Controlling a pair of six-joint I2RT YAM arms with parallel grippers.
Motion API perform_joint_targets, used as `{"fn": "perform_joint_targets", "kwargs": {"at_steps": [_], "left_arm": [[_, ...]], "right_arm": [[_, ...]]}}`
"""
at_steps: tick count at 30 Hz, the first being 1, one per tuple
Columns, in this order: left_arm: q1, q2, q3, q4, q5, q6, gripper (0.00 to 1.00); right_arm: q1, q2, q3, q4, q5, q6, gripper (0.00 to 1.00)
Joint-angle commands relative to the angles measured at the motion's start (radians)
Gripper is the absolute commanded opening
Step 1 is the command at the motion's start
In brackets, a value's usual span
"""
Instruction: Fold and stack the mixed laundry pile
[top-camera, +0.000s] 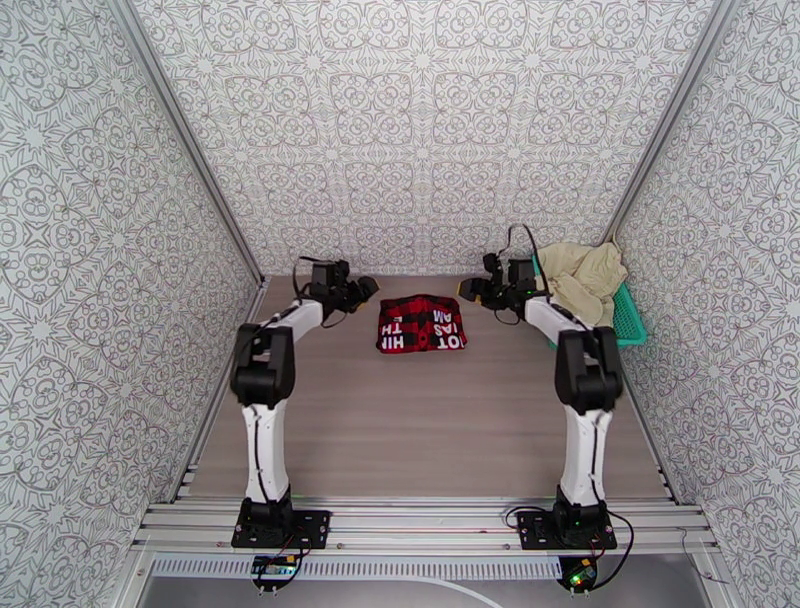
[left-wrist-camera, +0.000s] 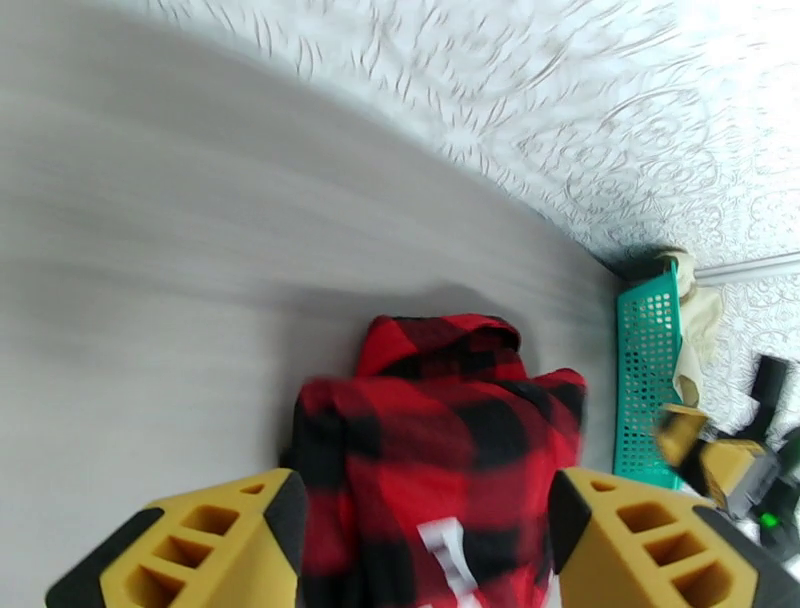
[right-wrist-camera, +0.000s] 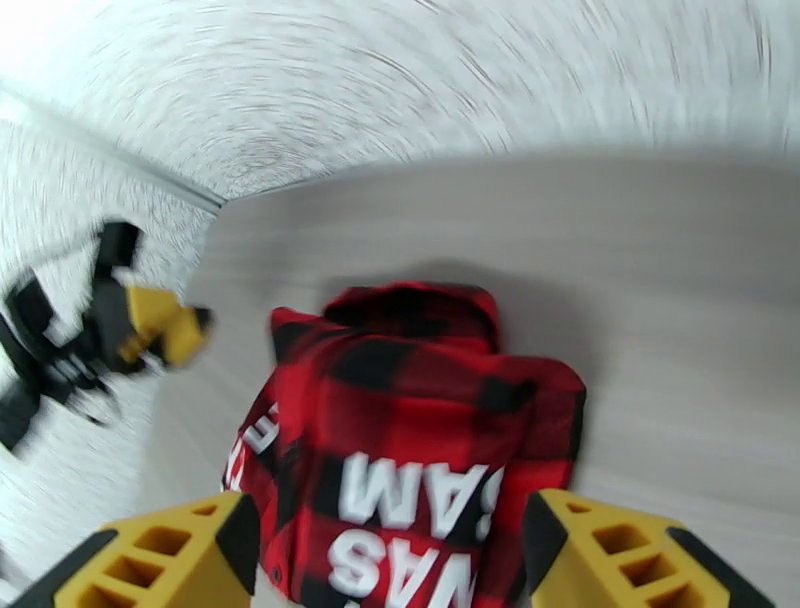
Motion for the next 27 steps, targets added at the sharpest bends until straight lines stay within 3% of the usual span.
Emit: {"fn": "perform_joint_targets", "kwargs": {"at_steps": [1, 6, 11, 18, 25, 27], "left_arm": [[0.002, -0.147, -0.148, -0.092, -0.082, 0.128, 0.69], [0.028, -0.258, -0.386, 0.019, 0.000, 0.112, 0.70], [0.066, -0.276, -0.549, 0.174, 0.085, 0.034, 0.73], [0.076, -0.256, -0.593, 0.217, 0.095, 0.008, 0.79], [0.076, -0.212, -0.577, 0.230, 0.090, -0.034, 0.80], [0.075, -0.203, -0.572, 0.230, 0.081, -0.052, 0.82]], "right_arm": [[0.105, -0.067, -0.124, -0.014, 0.184, -0.348, 0.72], [0.261, -0.119, -0.296, 0.146, 0.152, -0.774, 0.72], [0.392, -0.026, -0.222, 0.065, 0.204, -1.016, 0.73], [0.482, 0.134, -0.093, 0.026, 0.369, -1.176, 0.74], [0.503, 0.245, -0.005, 0.032, 0.491, -1.270, 0.68], [0.506, 0.268, 0.003, 0.054, 0.541, -1.296, 0.63]]}}
